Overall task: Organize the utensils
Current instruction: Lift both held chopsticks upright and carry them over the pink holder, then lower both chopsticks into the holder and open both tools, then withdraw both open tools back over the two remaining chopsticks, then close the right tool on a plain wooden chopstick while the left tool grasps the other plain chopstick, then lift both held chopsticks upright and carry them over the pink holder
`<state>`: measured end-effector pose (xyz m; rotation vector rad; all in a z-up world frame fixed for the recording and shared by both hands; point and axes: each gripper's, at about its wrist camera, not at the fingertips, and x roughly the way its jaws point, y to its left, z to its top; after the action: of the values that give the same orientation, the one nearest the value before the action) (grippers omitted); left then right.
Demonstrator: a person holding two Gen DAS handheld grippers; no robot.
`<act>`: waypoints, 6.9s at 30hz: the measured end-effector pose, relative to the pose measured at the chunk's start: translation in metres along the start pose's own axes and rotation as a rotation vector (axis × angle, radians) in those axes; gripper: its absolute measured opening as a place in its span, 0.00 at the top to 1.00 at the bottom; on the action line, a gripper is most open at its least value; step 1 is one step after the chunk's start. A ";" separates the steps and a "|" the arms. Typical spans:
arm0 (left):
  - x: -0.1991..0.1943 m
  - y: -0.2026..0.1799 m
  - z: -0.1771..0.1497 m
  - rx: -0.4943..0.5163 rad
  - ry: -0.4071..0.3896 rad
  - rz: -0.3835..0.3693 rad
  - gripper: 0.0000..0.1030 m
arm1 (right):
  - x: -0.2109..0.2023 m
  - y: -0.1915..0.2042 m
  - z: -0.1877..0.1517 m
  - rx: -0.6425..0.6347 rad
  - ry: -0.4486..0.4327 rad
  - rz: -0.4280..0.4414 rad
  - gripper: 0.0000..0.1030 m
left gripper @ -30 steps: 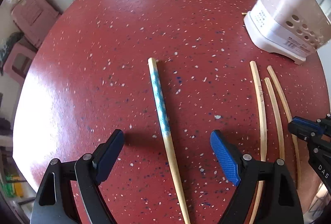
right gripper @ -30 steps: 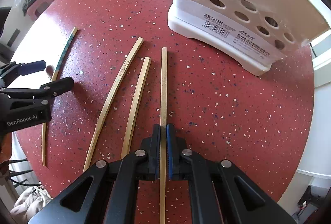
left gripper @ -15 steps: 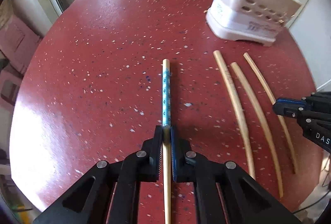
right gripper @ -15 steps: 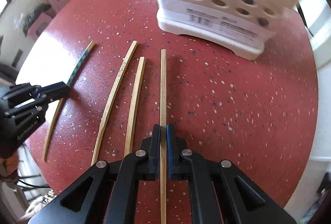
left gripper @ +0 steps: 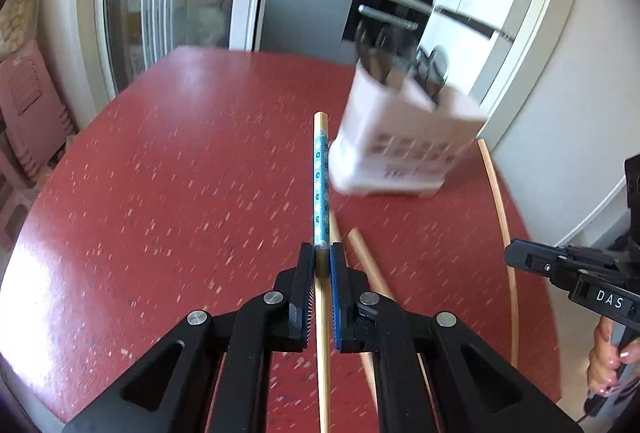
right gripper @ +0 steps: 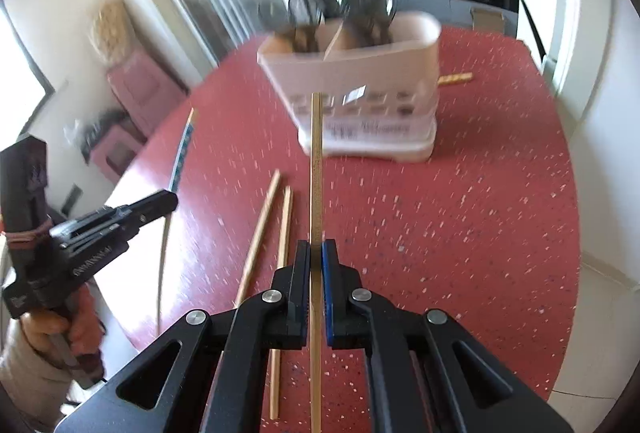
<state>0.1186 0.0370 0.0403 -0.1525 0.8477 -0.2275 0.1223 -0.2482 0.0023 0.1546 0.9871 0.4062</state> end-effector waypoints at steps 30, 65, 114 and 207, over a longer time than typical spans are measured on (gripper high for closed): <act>0.052 -0.060 0.194 -0.028 -0.441 -0.117 0.64 | -0.015 -0.006 0.192 0.006 -0.606 -0.090 0.94; 0.090 -0.069 0.122 0.111 -0.411 0.073 0.64 | 0.066 -0.002 0.128 -0.177 -0.526 -0.242 0.94; 0.022 0.011 -0.034 -0.048 -0.166 0.204 0.00 | 0.049 0.047 -0.032 0.007 -0.134 -0.148 0.35; 0.025 -0.084 -0.011 0.149 0.032 0.043 0.66 | 0.029 -0.016 -0.016 0.149 0.005 -0.044 0.94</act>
<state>0.1148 -0.0507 0.0332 0.0082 0.8621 -0.2527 0.1271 -0.2521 -0.0339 0.2665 1.0237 0.2928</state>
